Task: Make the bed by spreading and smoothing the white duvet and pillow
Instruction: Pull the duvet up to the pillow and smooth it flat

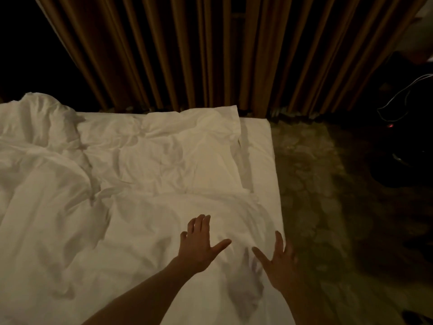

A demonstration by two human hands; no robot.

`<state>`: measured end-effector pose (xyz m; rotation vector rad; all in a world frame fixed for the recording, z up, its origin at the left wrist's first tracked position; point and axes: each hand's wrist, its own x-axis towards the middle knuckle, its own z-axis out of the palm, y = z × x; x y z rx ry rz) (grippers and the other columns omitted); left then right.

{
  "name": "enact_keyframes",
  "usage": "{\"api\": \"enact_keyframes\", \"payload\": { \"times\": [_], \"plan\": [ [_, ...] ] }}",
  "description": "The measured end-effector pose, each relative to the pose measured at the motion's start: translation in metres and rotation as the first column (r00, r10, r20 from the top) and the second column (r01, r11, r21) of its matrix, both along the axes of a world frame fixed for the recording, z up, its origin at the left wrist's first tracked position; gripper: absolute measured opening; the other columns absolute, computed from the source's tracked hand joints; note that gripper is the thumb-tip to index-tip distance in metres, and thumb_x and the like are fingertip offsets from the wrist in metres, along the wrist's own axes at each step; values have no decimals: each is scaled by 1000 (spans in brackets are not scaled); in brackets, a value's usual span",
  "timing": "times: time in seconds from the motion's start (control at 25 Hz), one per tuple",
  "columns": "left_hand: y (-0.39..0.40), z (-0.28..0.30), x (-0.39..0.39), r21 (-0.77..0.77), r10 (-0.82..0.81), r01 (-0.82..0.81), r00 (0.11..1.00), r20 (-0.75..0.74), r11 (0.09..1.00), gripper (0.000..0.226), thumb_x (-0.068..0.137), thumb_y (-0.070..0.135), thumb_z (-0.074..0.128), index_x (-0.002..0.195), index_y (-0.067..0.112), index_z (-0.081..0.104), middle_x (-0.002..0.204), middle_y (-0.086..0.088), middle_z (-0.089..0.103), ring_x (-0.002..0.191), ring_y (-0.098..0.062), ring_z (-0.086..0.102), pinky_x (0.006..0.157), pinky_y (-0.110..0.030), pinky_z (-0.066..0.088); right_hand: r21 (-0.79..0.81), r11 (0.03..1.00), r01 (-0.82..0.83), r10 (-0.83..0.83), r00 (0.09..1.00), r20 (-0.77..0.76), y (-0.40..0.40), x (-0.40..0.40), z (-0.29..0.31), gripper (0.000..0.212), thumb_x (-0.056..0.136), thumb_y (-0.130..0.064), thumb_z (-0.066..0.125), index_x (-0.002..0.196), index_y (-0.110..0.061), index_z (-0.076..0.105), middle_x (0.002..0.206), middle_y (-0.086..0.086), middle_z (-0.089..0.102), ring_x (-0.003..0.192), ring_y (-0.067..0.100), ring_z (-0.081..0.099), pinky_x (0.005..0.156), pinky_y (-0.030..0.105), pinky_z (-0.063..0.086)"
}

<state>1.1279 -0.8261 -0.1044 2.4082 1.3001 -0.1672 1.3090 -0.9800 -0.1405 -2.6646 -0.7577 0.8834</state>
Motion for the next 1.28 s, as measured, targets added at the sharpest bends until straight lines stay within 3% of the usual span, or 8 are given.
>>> {"api": "enact_keyframes", "payload": {
  "times": [0.12, 0.28, 0.44, 0.56, 0.8, 0.96, 1.12, 1.28],
  "plan": [
    [3, -27, 50, -6, -27, 26, 998, -54, 1000, 110, 78, 92, 26, 160, 21, 9, 168, 0, 10, 153, -23, 7, 118, -53, 24, -10, 1000, -22, 22, 999, -26, 13, 14, -41, 115, 65, -98, 27, 155, -39, -12, 167, 8, -8, 153, 40, 5, 120, 61, 19],
    [41, -71, 120, 25, -78, 80, 992, -97, 996, 110, 79, 91, 29, 161, 23, 2, 170, -1, 0, 155, -26, -4, 121, -58, 13, -25, 996, -81, 79, 993, -84, 41, 27, -91, 119, 64, -101, 29, 155, -38, -17, 167, 9, -13, 153, 42, 2, 119, 64, 14],
    [92, -114, 170, 47, -187, 195, 972, -140, 980, 109, 77, 93, 29, 161, 29, -1, 170, 1, -2, 155, -29, -7, 120, -63, 11, 78, 995, 67, -44, 964, -261, 73, 24, -122, 123, 61, -103, 37, 153, -41, -17, 168, 8, -1, 152, 41, 8, 119, 67, 8],
    [120, -145, 194, 2, -237, 239, 961, -146, 971, 106, 75, 95, 31, 159, 39, -2, 170, 4, -4, 155, -31, -7, 119, -65, 11, 149, 960, 237, -168, 915, -367, 96, 13, -139, 123, 59, -103, 40, 153, -42, -11, 165, 6, 15, 148, 41, 24, 117, 68, 18],
    [129, -189, 199, -131, -304, 284, 935, -182, 950, 105, 70, 100, 29, 156, 48, -3, 167, 8, 12, 143, -36, 35, 110, -59, 36, 121, 913, 389, -314, 860, -402, 108, 10, -153, 124, 60, -99, 46, 154, -40, -10, 157, 12, 29, 139, 42, 38, 113, 63, 32],
    [128, -197, 202, -180, -294, 257, 927, -231, 950, 106, 71, 99, 30, 156, 49, -6, 162, -1, 25, 138, -36, 43, 107, -57, 40, 175, 866, 468, -359, 826, -434, 110, 5, -150, 118, 65, -98, 42, 153, -34, -5, 147, 10, 48, 127, 36, 53, 109, 52, 42],
    [123, -187, 198, -230, -252, 207, 949, -187, 951, 91, 78, 94, 26, 154, 47, 14, 151, -1, 48, 132, -31, 52, 107, -48, 40, 200, 840, 504, -412, 833, -368, 109, 4, -133, 108, 66, -98, 29, 142, -22, 22, 124, 8, 63, 109, 30, 63, 99, 46, 51],
    [104, -159, 192, -269, -99, 59, 985, -140, 961, 84, 85, 88, 27, 143, 30, 45, 139, -6, 60, 126, -32, 57, 104, -45, 40, 242, 884, 399, -318, 895, -312, 93, 13, -95, 91, 70, -95, 23, 128, -25, 29, 103, 2, 66, 90, 22, 65, 86, 42, 57]
  ]
}}
